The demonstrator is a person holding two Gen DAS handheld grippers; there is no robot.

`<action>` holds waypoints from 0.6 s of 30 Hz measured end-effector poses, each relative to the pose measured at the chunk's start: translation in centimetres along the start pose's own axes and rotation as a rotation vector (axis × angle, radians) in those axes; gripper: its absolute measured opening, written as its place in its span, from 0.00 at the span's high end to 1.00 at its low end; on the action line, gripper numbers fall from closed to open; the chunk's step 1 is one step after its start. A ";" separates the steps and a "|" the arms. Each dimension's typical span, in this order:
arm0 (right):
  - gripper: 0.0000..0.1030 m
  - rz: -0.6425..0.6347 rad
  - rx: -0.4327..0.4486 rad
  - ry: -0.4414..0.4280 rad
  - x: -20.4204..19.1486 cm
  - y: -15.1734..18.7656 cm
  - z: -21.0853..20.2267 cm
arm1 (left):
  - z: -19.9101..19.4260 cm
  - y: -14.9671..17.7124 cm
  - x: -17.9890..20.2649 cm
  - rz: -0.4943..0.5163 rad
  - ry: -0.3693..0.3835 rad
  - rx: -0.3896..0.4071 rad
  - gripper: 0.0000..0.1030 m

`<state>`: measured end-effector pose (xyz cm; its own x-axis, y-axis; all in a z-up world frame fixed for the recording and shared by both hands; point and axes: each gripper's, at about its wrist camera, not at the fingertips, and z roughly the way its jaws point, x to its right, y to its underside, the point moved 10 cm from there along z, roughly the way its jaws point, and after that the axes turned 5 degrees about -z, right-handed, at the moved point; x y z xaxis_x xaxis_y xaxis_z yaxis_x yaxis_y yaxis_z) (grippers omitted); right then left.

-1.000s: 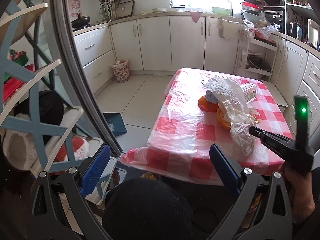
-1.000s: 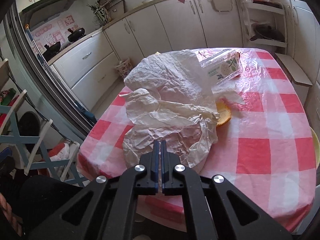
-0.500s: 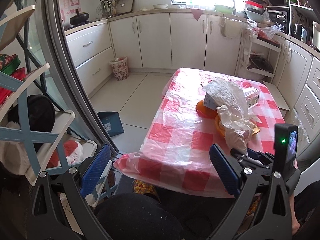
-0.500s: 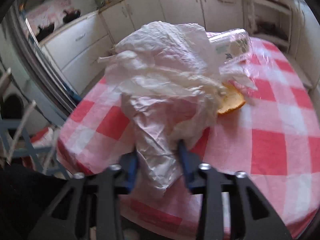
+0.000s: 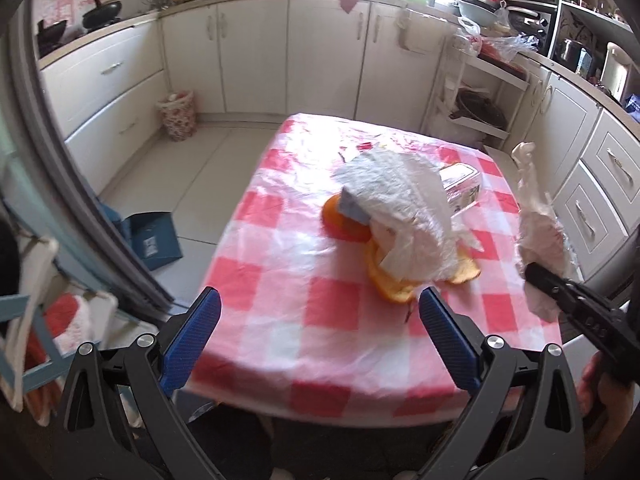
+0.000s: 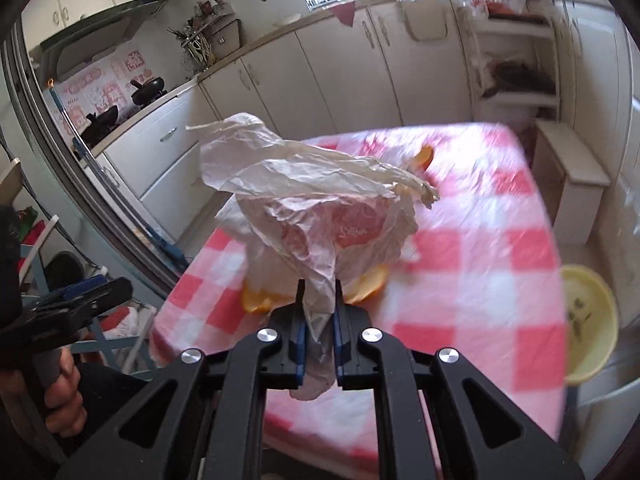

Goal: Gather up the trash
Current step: 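Grasp the crumpled white plastic bag with the right gripper and lift, then carry the white bag over the yellow bucket and open the right gripper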

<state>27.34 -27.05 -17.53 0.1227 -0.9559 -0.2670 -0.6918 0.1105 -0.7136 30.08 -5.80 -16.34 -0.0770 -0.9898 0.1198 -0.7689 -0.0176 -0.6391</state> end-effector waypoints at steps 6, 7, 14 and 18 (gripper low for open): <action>0.88 0.103 0.031 0.009 3.7 0.8 0.5 | 6.1 -2.1 3.2 -0.106 0.103 -0.063 0.07; 0.88 0.134 0.014 -0.013 3.9 1.3 1.1 | 7.2 -2.3 3.5 -0.121 0.105 -0.076 0.08; 0.88 0.124 -0.019 -0.078 3.2 2.0 1.5 | 11.1 -4.1 4.9 -0.200 0.116 -0.102 0.18; 0.87 0.166 -0.021 -0.103 3.8 2.0 1.4 | 12.0 -4.4 5.9 -0.197 0.153 -0.140 0.81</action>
<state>27.42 -30.05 -20.82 0.0774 -0.8920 -0.4454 -0.7232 0.2573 -0.6409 40.61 -13.24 -21.97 -0.0041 -0.9362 0.3515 -0.8580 -0.1773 -0.4821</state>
